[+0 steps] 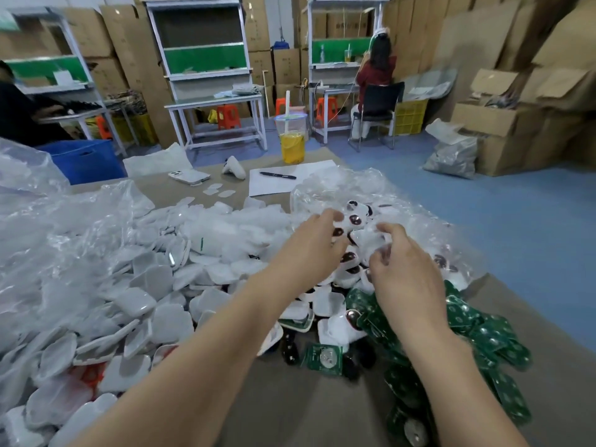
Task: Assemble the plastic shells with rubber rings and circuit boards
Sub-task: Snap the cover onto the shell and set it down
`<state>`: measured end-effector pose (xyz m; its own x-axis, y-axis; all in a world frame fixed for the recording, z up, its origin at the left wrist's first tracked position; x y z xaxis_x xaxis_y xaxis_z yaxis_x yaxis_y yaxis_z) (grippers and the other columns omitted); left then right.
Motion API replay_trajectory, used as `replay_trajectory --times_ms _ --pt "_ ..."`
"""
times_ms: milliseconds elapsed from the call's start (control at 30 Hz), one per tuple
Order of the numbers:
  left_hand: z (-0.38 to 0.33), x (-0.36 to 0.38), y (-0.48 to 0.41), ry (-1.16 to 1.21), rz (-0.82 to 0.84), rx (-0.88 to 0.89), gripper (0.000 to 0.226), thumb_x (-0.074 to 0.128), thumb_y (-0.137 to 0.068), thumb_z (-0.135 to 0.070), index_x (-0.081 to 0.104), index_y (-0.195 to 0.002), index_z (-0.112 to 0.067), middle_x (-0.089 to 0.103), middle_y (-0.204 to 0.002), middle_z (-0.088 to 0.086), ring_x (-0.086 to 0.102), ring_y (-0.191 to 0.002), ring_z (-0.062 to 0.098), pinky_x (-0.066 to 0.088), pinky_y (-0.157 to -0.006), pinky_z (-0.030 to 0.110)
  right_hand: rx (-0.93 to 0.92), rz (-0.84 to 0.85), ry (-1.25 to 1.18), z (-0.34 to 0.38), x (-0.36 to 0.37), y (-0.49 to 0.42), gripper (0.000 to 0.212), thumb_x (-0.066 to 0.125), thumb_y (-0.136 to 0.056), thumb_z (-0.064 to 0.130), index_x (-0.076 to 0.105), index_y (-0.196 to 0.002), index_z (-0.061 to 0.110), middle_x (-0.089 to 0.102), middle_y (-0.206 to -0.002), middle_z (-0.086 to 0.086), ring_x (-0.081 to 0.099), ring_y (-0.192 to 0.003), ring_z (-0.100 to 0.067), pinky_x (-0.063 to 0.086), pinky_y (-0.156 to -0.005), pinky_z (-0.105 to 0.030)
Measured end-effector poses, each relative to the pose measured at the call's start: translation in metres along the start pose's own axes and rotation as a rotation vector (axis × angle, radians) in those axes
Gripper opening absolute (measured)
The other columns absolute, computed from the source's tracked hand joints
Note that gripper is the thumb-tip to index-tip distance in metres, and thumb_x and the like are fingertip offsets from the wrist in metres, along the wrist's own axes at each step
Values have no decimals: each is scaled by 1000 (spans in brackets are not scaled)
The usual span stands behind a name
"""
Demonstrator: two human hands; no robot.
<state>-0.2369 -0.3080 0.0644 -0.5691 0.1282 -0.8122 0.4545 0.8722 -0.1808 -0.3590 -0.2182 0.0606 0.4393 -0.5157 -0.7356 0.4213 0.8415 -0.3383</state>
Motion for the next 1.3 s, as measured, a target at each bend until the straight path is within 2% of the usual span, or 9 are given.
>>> replay_trajectory --times_ms 200,367,567,733,867,933,1033,1167,1300 --pt "7 26 18 -268 190 241 56 52 -100 -49 39 -150 -29 34 -158 -2 34 -142 22 30 -116 42 86 -149 -421 -4 -12 4 10 46 -97 31 54 -97 37 61 -90 17 61 -74 -13 47 -65 -36" --pt "-7 42 -5 -448 94 325 34 54 -100 -33 54 -126 -12 51 -134 13 51 -115 34 29 -84 32 55 -201 -526 3 -17 13 36 43 -91 23 54 -118 43 65 -82 12 58 -55 -8 46 -58 -31" --pt "-21 38 -30 -329 31 327 22 53 -97 -8 59 -117 -5 54 -115 14 49 -103 30 28 -76 26 114 -346 -624 -5 -24 16 34 40 -88 26 52 -112 47 61 -87 29 62 -60 -9 54 -63 -43" --pt "-24 3 -56 169 -87 89 23 61 -95 -10 69 -116 -15 59 -89 -9 57 -76 8 39 -57 5 207 -414 -677 -12 -24 18 36 39 -86 22 51 -106 50 62 -82 16 61 -60 -13 54 -64 -50" --pt "-43 7 -86 247 -7 26 27 67 -94 -16 67 -121 -13 66 -101 0 58 -77 11 38 -52 5 240 -426 -693 -15 -22 19 36 37 -85 21 49 -99 52 64 -82 3 63 -63 -24 54 -62 -53" --pt "-48 16 -92 241 92 -6 42 68 -95 -21 59 -136 -15 65 -122 9 60 -83 13 45 -63 13 239 -431 -704 -15 -22 19 36 36 -84 21 49 -98 52 64 -82 3 64 -65 -24 53 -63 -54" --pt "-46 13 -86 138 174 4 55 63 -99 -25 43 -151 -20 46 -151 10 54 -127 25 46 -93 29 220 -431 -720 -13 -23 19 35 38 -85 19 48 -100 49 63 -84 5 66 -69 -25 53 -66 -56" --pt "-20 -30 -43 144 -24 38 40 52 -104 -22 51 -143 -25 51 -145 -1 56 -126 16 46 -102 31 199 -384 -741 -5 -17 20 38 44 -90 23 40 -122 42 57 -111 8 62 -93 -22 54 -76 -57" --pt "33 -66 45 102 -234 -6 33 52 -103 -24 57 -135 -24 63 -126 -10 58 -119 8 46 -104 29 98 -492 -634 11 -24 32 70 50 -90 12 20 -150 30 17 -156 -4 24 -142 -16 42 -108 -51"
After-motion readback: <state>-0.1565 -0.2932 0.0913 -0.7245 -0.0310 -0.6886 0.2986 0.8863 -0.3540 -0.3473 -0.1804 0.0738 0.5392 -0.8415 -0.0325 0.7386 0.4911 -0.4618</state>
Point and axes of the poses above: each hand's wrist, its own y-axis away from the middle knuckle, its own x-axis out of the palm, z = x × y, the point moved 7 cm from there along -y, towards the middle knuckle
